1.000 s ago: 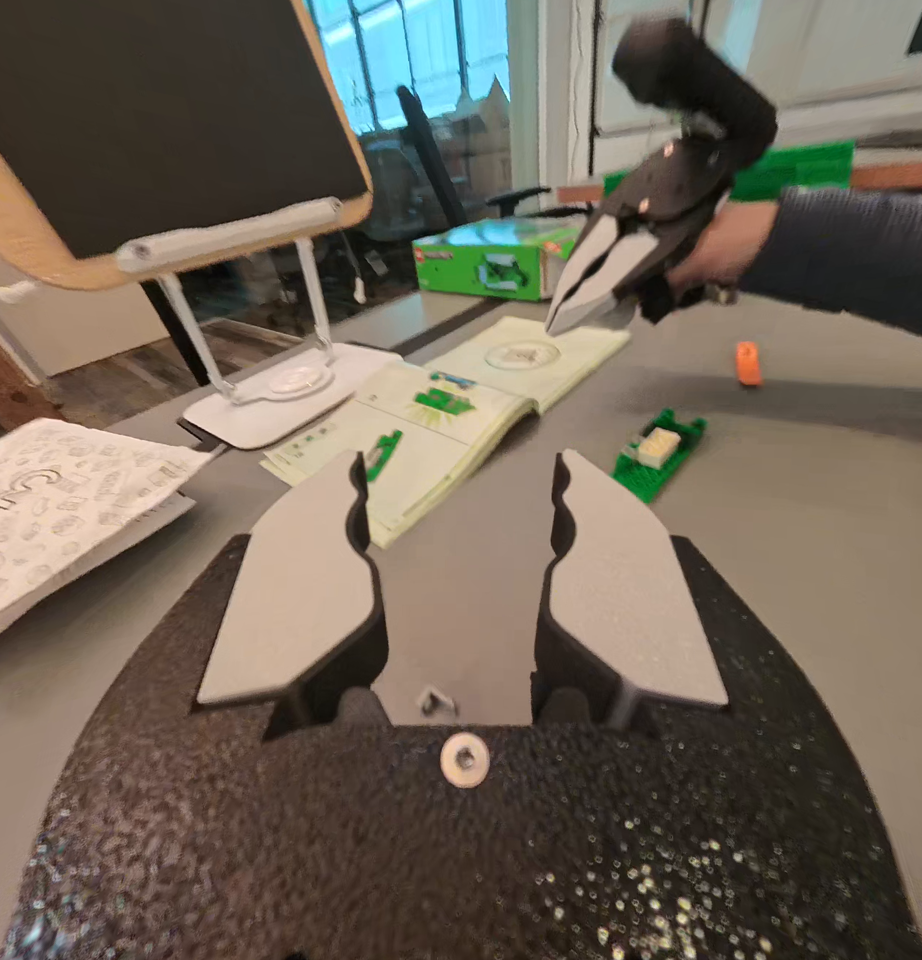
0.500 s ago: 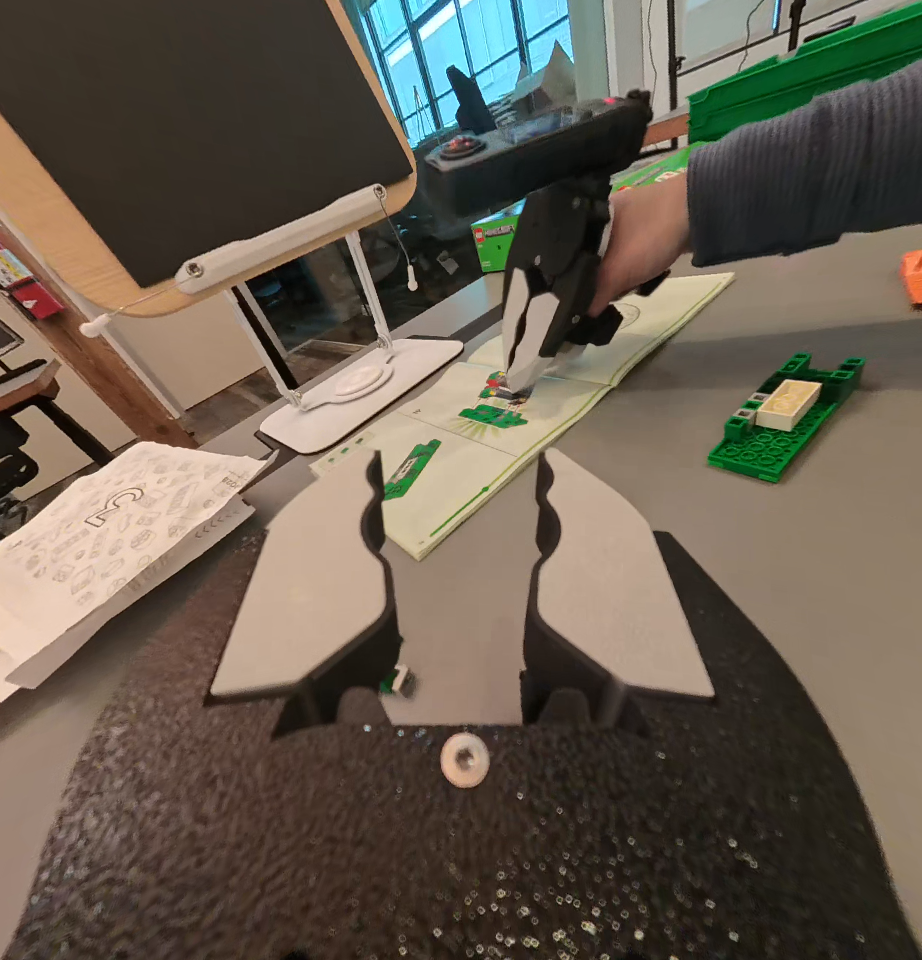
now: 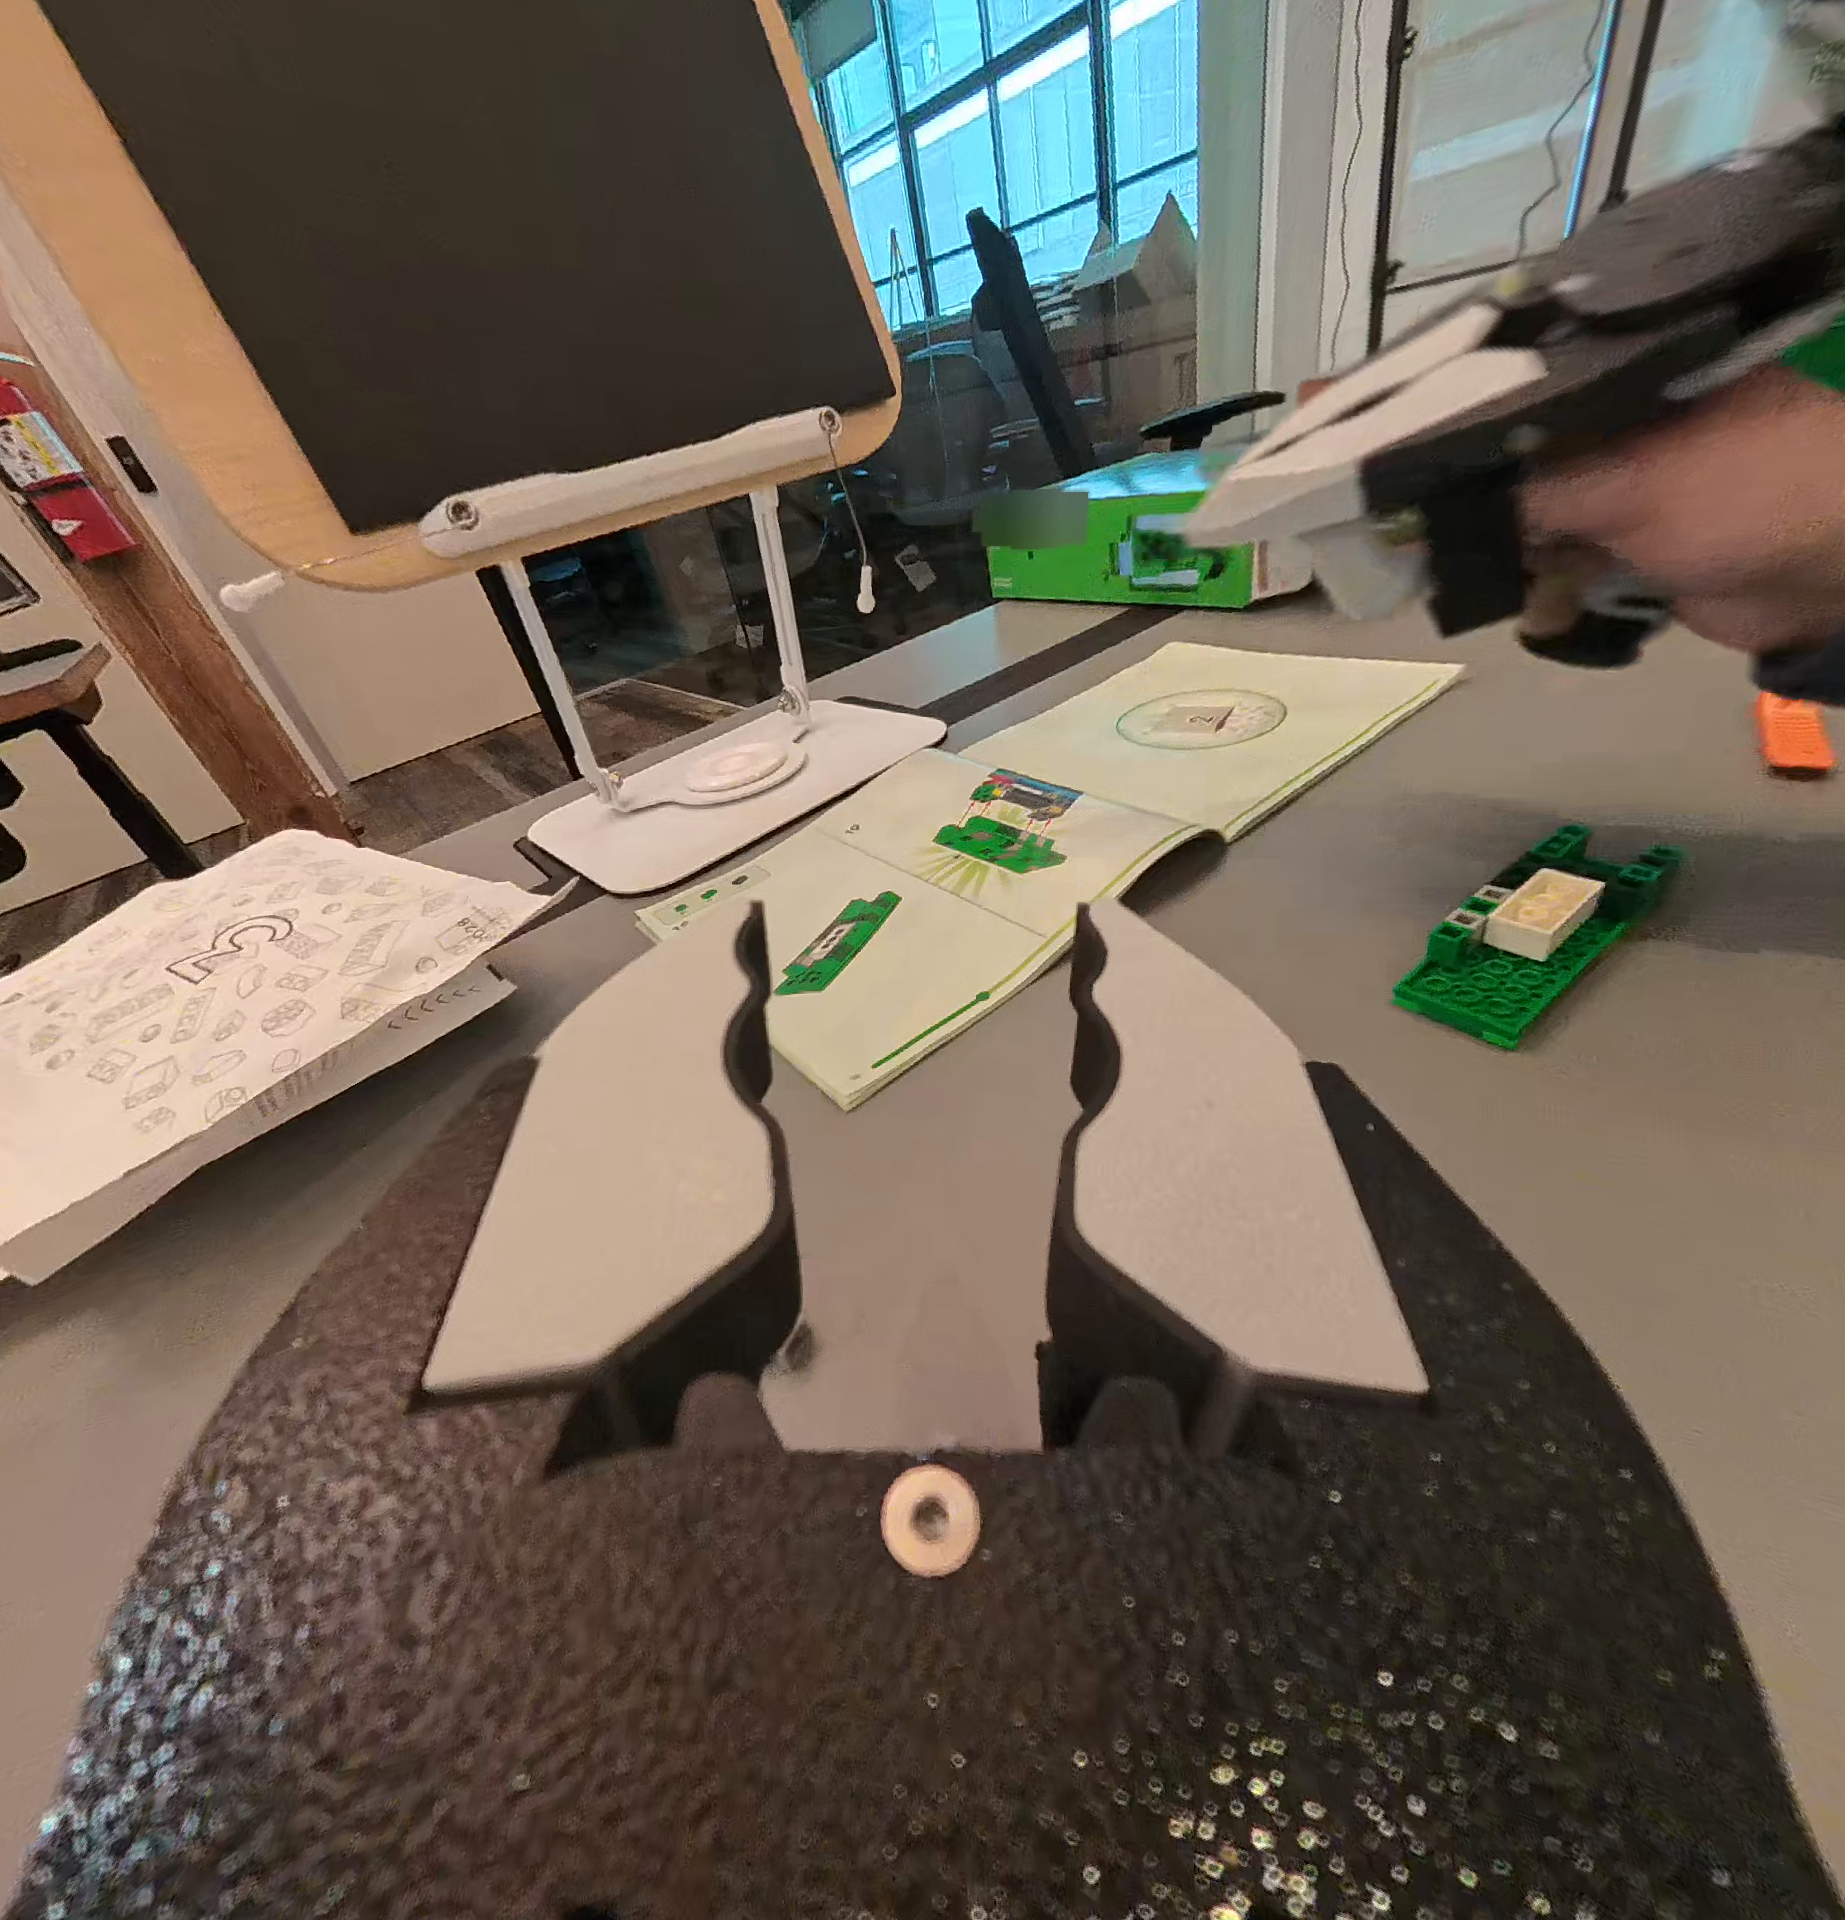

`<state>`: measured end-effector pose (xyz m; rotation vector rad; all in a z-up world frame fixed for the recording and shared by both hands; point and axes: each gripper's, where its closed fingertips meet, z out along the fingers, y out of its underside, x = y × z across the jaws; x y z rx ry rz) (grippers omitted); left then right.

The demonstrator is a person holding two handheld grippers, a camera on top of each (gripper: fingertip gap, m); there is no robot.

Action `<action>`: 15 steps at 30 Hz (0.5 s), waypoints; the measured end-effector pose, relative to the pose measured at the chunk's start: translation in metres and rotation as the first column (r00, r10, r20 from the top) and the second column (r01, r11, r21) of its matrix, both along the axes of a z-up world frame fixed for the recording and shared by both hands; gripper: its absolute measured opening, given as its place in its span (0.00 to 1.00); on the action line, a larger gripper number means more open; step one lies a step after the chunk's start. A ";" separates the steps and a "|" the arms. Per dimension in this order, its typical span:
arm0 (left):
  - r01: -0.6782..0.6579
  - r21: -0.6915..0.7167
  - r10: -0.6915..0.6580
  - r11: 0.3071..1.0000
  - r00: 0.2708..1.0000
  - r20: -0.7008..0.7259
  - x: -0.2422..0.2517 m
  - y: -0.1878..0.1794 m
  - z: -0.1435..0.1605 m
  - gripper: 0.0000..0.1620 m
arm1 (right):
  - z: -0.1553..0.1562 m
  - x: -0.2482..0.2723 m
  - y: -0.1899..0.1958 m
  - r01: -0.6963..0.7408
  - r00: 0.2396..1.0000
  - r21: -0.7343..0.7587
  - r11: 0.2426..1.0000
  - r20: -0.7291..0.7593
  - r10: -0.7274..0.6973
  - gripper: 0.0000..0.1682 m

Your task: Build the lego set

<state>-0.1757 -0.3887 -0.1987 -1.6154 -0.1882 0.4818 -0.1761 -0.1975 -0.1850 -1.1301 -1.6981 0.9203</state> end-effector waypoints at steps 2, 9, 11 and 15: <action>0.007 -0.009 -0.007 1.000 1.000 -0.002 0.004 0.004 -0.001 0.32 | 0.004 0.028 -0.003 0.034 0.994 -0.060 0.998 -0.098 -0.040 0.00; -0.023 0.062 0.016 0.998 0.993 0.113 0.004 0.044 -0.002 0.20 | -0.010 0.069 0.004 0.117 0.976 0.082 0.990 -0.193 -0.099 0.00; 0.023 0.106 -0.044 0.994 0.980 0.192 0.009 0.070 -0.002 0.20 | -0.003 0.071 0.007 0.126 0.968 0.126 0.984 -0.232 -0.095 0.00; 0.115 0.043 -0.119 0.992 0.987 0.110 0.024 0.113 -0.005 0.15 | 0.012 0.080 0.014 0.198 0.921 0.166 0.966 -0.369 -0.126 0.00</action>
